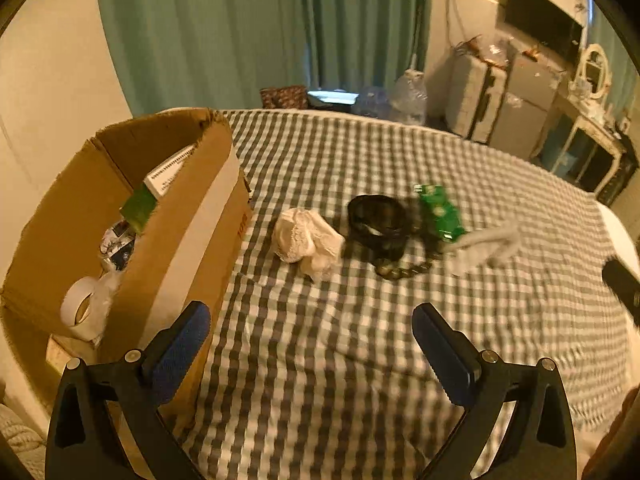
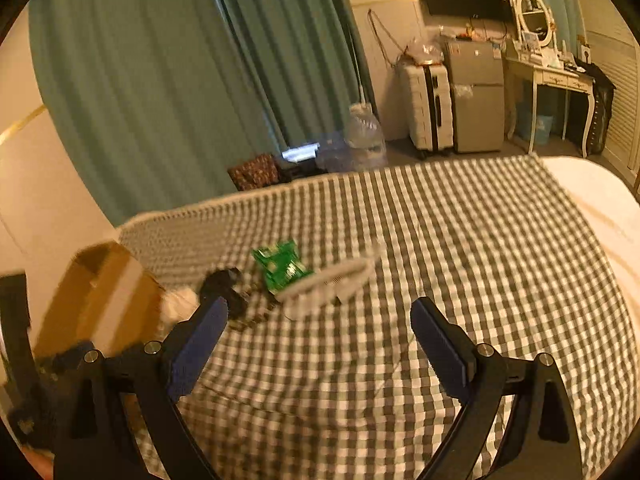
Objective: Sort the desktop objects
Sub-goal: 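Grasp the white lace cloth with the left gripper while the right grasps a small white item, then carry the lace cloth and white item into the cardboard box and release both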
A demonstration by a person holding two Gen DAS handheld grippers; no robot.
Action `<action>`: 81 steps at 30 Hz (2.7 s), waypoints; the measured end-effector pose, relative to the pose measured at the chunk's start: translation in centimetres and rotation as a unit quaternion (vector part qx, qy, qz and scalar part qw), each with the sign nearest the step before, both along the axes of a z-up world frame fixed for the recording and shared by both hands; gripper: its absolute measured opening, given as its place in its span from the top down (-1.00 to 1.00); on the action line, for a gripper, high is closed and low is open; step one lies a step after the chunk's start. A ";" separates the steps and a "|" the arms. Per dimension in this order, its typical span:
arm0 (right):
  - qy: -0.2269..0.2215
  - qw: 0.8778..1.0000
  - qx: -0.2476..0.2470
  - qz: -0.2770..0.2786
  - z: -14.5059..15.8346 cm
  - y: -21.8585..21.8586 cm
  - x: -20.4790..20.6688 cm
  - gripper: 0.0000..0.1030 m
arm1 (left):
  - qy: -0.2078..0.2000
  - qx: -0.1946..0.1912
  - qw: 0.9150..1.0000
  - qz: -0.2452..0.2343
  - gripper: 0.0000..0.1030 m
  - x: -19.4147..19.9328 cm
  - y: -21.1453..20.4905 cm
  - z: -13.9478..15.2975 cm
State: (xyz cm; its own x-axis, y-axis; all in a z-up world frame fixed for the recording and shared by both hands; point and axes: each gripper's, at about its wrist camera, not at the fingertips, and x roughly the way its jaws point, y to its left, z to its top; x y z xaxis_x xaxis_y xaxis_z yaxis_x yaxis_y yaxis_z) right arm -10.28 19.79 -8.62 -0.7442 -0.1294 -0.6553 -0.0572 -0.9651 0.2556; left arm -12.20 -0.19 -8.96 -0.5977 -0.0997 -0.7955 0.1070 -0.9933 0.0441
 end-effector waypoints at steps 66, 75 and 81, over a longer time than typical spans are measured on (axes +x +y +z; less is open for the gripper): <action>0.074 0.991 0.008 0.112 12.6 -9.2 5.9 0.86 | 0.082 0.074 0.992 -0.065 0.78 5.8 -3.5 12.1; 0.096 0.982 0.015 0.162 16.0 -16.4 5.2 0.86 | 0.104 0.059 0.992 -0.046 0.78 6.3 -8.6 16.2; 0.109 0.972 0.004 0.209 17.5 -22.0 4.7 0.86 | 0.105 0.029 0.993 -0.033 0.78 6.2 -12.9 17.0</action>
State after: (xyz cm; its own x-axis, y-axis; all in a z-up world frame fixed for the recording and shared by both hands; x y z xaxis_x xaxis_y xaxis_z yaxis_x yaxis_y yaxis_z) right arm -5.53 -2.17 8.89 -0.7497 -0.4452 -0.4896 0.3946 -0.8947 0.2094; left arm -6.02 -13.07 8.02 -0.7554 -0.0131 -0.6552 0.0433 -0.9986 -0.0299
